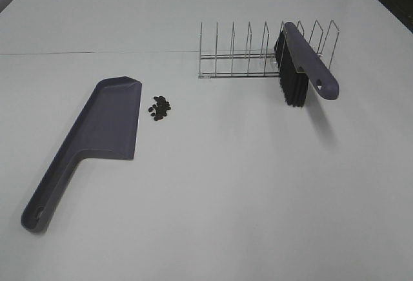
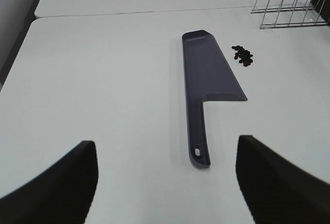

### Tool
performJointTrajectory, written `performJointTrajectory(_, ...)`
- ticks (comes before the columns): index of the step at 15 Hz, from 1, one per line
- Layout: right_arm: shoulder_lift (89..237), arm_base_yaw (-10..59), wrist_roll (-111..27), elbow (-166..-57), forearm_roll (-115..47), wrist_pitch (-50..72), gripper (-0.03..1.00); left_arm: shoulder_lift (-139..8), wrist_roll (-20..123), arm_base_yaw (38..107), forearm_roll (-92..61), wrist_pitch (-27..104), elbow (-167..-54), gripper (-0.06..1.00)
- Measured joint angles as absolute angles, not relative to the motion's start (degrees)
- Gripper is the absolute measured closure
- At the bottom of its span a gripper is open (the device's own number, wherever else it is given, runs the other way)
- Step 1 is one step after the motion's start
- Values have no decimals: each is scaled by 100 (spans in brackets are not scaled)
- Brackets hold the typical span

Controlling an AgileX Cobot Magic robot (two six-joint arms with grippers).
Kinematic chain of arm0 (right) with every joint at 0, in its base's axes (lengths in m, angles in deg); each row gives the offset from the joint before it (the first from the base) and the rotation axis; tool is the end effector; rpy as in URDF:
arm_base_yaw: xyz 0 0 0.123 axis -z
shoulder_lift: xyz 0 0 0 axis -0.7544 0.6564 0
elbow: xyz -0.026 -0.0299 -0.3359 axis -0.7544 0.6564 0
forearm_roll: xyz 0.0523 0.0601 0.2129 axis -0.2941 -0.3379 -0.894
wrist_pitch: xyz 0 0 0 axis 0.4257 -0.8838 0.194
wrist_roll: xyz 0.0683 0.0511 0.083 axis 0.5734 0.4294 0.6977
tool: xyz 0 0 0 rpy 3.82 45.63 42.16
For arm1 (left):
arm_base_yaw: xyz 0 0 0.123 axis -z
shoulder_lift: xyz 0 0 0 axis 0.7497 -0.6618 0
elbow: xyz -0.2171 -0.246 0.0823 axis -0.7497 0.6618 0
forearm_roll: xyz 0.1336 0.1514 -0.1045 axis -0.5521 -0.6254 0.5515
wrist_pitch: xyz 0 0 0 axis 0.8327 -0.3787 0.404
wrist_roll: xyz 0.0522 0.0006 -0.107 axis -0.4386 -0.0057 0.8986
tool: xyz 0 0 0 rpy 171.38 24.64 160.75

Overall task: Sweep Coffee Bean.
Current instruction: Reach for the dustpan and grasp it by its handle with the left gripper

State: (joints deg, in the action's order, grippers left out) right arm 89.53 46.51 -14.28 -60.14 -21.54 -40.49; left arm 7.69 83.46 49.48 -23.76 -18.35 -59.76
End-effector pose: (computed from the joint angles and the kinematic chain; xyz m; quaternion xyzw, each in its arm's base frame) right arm -0.0559 -0.0099 0.2527 0.0216 0.8511 -0.0011 0.5245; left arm -0.0561 -0.0085 0.2542 0.0214 0.8493 -0.0418 0.5258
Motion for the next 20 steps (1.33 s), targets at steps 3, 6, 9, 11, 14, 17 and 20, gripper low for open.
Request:
performJointTrajectory(3,8953,4651,-1428,-6014,-2154,-4049,21,769,8346,4948,-2376,-1835,-5976,24)
performJointTrajectory(6,8953,4651,-1428,-6014,-2154,-4049,21,769,8346,4948,-2376,-1835,-5976,24)
performJointTrajectory(9,8953,4651,-1428,-6014,-2154,-4049,21,769,8346,4948,-2376,-1835,-5976,24)
performJointTrajectory(11,8953,4651,-1428,-6014,-2154,-4049,21,769,8346,4948,-2376,-1835,-5976,24)
performJointTrajectory(14,8953,4651,-1428,-6014,-2154,-4049,21,769,8346,4948,-2376,-1835,-5976,24)
performJointTrajectory(17,8953,4651,-1428,-6014,-2154,-4049,21,769,8346,4948,-2376,-1835,-5976,24)
performJointTrajectory(20,8953,4651,-1428,-6014,-2154,-4049,21,769,8346,4948,-2376,-1835,-5976,24)
